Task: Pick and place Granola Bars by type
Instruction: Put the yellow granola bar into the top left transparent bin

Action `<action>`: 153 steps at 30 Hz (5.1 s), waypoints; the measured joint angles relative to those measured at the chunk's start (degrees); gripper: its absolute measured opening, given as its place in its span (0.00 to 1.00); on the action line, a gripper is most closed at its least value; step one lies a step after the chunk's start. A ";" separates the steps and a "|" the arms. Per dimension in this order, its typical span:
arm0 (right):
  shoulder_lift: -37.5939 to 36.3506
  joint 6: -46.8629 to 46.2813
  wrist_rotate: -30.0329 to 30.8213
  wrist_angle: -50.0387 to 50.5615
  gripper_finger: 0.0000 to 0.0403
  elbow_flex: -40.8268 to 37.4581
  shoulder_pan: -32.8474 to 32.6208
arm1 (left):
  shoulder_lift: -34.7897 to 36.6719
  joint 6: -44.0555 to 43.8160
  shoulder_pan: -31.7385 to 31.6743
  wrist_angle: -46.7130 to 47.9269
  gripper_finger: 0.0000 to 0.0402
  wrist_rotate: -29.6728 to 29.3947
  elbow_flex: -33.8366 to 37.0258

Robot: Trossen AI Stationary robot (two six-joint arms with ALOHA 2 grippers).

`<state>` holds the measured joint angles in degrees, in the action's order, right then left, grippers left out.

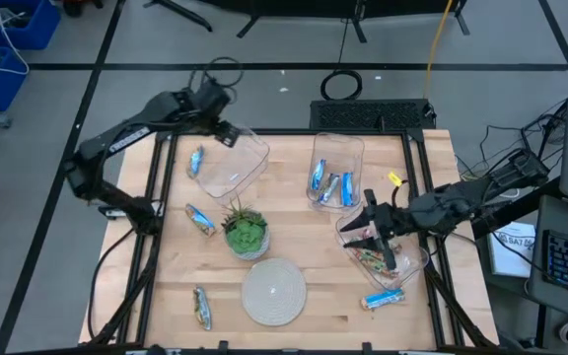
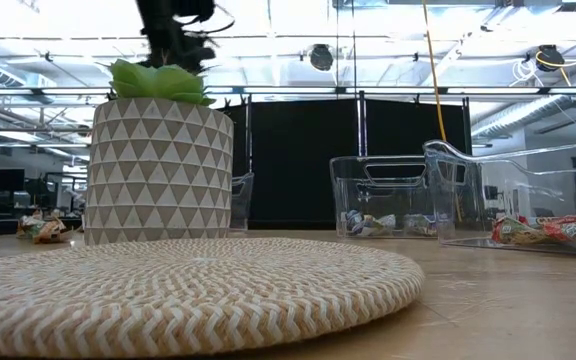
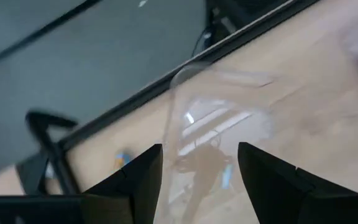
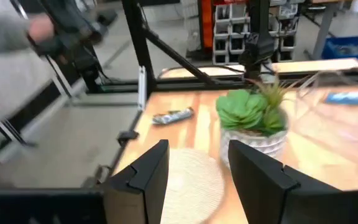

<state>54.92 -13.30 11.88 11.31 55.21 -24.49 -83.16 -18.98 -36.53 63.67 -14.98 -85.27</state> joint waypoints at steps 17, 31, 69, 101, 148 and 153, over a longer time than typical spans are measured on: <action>0.28 -14.08 4.37 -27.47 0.39 -16.51 -3.02 | 1.97 -4.04 -18.19 -14.88 0.54 2.91 30.91; 0.26 -13.66 4.79 -30.38 0.39 -16.51 -2.97 | 0.77 -7.77 -24.43 -24.28 0.54 12.52 36.58; 0.26 -15.11 4.42 -33.74 0.39 -16.51 -2.71 | -5.28 -19.82 -21.38 -30.43 0.54 0.96 36.23; 0.26 -14.69 4.33 -36.79 0.39 -16.51 -2.71 | -10.77 -14.45 -15.57 -27.46 0.54 -7.15 36.06; -0.50 -9.36 4.42 -35.01 0.39 -16.49 -2.01 | -2.60 -11.18 -15.57 -26.18 0.01 2.43 36.30; -0.50 -8.23 4.44 -34.84 0.39 -16.49 -1.56 | 2.91 -10.86 -15.58 -25.42 0.01 4.18 36.30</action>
<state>54.41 -21.53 16.32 -23.53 38.72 -26.05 -80.25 -29.84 -52.11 38.26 -10.80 -48.97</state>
